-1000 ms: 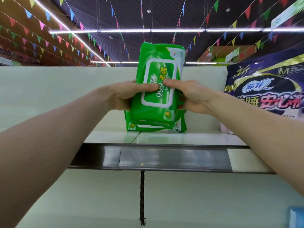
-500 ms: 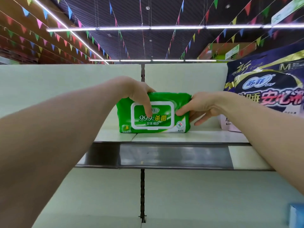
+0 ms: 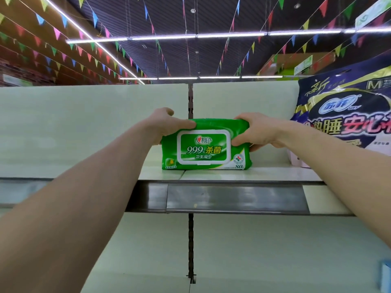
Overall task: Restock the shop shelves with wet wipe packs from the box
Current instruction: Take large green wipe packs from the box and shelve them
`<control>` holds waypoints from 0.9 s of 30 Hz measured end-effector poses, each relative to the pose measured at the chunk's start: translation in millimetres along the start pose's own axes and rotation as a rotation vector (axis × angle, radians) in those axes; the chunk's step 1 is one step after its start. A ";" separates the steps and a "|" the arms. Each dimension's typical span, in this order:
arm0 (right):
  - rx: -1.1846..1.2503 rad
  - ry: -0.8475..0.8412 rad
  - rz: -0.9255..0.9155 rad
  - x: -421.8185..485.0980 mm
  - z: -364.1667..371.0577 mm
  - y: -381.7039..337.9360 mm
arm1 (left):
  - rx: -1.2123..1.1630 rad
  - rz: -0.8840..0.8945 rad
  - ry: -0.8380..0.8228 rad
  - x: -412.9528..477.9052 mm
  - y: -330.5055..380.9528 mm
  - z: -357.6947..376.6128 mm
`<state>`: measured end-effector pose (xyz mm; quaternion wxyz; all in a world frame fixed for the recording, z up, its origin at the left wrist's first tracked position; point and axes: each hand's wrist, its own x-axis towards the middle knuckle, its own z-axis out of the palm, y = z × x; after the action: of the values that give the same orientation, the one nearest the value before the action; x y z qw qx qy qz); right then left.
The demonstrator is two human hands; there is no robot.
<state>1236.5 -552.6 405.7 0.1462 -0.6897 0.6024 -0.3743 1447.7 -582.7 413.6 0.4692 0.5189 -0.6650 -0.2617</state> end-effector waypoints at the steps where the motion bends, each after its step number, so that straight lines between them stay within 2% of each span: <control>1: -0.004 0.007 -0.004 -1.0 -0.7 0.2 | 0.009 -0.008 -0.003 -0.2 -1.0 0.2; 6: 0.027 0.041 -0.005 -1.4 -9.1 1.4 | -0.046 -0.078 -0.044 -1.9 -6.4 -6.2; 10: 0.118 0.111 0.011 1.9 -15.5 5.4 | -0.174 -0.087 0.050 -0.9 -9.6 -12.5; 18: 0.055 0.225 -0.059 7.7 -18.2 11.5 | 0.056 -0.030 -0.013 3.3 -10.3 -11.7; 20: -0.039 0.262 -0.078 9.4 -18.7 11.7 | 0.095 -0.020 0.020 4.9 -9.9 -8.4; 23: -0.349 0.336 -0.080 10.2 -18.5 9.0 | 0.218 0.030 0.081 9.3 -12.8 -4.1; 25: -0.551 0.344 -0.092 7.0 -15.9 2.3 | 0.382 0.085 0.116 10.1 -13.0 -2.7; 27: -0.662 0.312 -0.178 2.5 -10.5 -5.9 | 0.650 0.176 0.158 7.8 -10.3 0.4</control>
<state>1233.5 -550.9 417.6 -0.2111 -0.6838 0.6436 -0.2713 1451.8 -593.4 407.5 0.3500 0.6006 -0.7174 0.0461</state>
